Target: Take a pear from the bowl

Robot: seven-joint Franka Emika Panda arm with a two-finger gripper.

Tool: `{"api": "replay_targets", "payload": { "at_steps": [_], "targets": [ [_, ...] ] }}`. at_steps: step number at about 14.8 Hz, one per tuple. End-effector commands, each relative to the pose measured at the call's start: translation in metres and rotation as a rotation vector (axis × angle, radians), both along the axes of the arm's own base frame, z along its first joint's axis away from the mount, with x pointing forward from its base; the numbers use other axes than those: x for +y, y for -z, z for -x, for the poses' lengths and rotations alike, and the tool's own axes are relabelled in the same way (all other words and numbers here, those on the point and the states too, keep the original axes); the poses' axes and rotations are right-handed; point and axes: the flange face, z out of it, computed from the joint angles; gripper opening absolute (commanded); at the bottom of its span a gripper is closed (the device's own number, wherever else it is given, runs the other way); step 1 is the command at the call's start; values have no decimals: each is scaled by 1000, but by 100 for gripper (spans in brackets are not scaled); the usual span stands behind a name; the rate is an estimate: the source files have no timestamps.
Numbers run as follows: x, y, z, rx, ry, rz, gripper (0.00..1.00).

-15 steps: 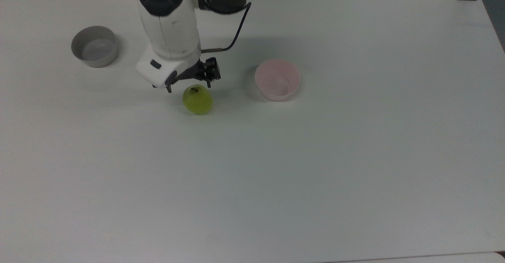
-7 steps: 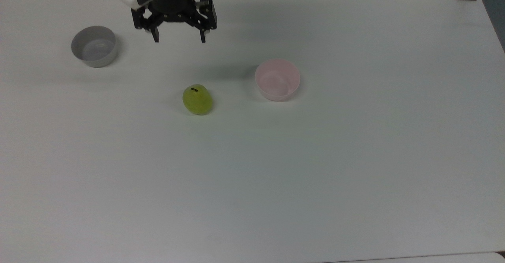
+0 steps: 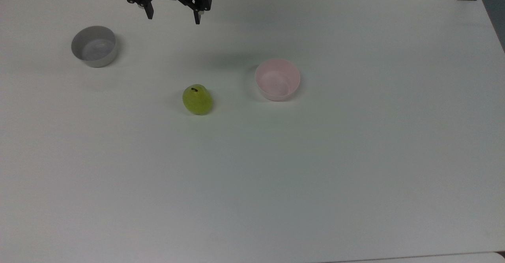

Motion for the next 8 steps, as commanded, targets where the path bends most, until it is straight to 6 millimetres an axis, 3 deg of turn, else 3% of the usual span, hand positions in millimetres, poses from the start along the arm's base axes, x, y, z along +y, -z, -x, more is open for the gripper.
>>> {"api": "replay_targets", "payload": {
  "at_steps": [1, 8],
  "targets": [
    [-2, -12, 8, 0, 135, 1, 100],
    [-3, -12, 8, -1, 116, 0, 100]
  ]
}}
